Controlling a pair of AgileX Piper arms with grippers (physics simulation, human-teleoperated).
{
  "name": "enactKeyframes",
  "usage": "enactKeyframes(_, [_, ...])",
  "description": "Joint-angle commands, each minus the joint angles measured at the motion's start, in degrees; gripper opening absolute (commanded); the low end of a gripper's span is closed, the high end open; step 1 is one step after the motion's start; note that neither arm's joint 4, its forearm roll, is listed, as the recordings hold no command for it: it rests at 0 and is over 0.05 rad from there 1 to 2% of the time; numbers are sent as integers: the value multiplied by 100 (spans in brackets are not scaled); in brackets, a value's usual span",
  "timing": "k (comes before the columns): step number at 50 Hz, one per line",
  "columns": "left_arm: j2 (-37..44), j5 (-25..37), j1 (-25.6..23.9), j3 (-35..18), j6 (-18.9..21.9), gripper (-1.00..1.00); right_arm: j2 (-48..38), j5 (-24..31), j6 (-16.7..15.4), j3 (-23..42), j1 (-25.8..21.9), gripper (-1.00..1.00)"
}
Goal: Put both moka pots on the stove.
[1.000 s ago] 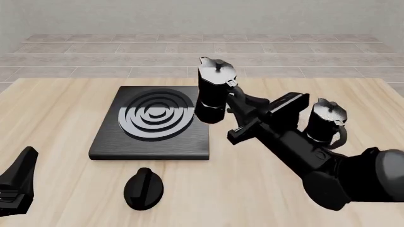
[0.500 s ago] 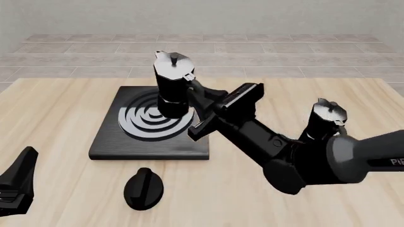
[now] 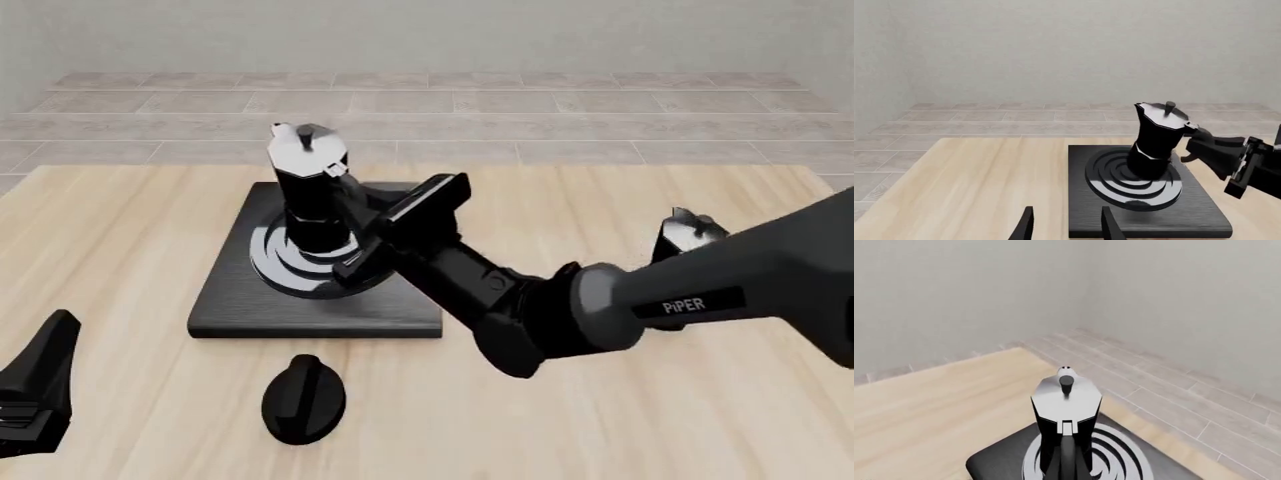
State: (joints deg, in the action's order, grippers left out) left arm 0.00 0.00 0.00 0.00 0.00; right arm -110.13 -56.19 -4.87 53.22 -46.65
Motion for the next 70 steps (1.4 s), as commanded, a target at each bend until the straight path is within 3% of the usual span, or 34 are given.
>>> enactKeyframes(1, [0, 0, 0, 0, 0, 100, -328, 5, -21, 535, -85, -100])
enactKeyframes(27, [0, 0, 0, 0, 0, 100, -573, 187, 100, 1229, -272, -100])
enactKeyframes(57, [0, 0, 0, 0, 0, 100, -1495, 572, 158, 2208, -37, -100])
enactKeyframes(70, [0, 0, 0, 0, 0, 100, -1655, 667, 205, 2338, -42, -100])
